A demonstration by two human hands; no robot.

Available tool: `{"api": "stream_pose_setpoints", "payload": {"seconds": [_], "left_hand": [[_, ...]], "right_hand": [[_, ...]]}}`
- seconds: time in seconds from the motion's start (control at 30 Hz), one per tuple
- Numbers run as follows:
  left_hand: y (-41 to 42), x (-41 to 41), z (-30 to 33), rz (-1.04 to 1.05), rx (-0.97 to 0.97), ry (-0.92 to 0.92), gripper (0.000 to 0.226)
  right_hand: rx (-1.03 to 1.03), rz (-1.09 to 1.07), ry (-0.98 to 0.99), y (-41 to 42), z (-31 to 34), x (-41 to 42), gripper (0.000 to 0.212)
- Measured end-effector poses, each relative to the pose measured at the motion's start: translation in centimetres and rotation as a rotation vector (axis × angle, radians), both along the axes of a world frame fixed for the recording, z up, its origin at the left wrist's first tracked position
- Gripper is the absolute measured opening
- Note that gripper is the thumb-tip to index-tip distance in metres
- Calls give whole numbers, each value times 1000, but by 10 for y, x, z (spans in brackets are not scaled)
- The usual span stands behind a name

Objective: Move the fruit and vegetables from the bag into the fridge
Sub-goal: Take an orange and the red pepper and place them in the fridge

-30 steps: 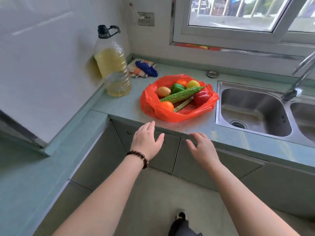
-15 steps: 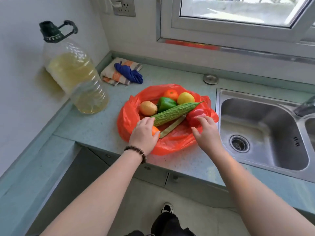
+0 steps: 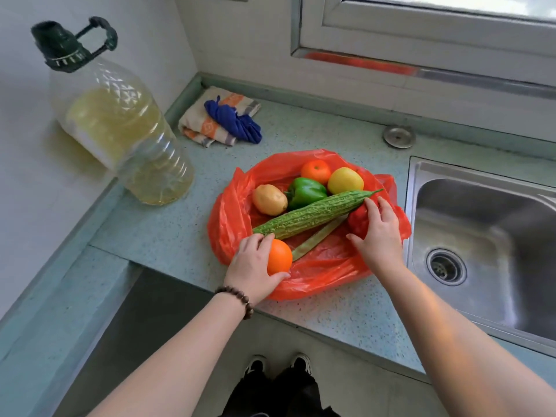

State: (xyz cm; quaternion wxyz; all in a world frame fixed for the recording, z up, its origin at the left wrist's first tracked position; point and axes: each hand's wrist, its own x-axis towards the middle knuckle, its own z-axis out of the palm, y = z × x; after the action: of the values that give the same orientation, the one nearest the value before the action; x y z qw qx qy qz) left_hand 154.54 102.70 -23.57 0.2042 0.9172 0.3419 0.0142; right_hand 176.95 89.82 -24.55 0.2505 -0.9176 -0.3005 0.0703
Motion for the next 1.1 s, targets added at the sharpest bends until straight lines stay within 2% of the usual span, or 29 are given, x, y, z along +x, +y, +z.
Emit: {"api": "stream_pose_setpoints", "payload": {"seconds": [0.27,0.57,0.8,1.1], "left_hand": [[5,10,10,-34,-4,-100,85],[2,58,52,-110,-22,-287,83],[-24,87,78,-296,-69,-384,80],[-106,96,88,-699,-193,-399,77]], "right_hand": [[103,-54,2,-6,0,-5,81],[385,-131,10,-40,46,-43,80],[428,-370,-78,-93,82,-70,79],[452,-796,-179,-183,87,-150,75]]}}
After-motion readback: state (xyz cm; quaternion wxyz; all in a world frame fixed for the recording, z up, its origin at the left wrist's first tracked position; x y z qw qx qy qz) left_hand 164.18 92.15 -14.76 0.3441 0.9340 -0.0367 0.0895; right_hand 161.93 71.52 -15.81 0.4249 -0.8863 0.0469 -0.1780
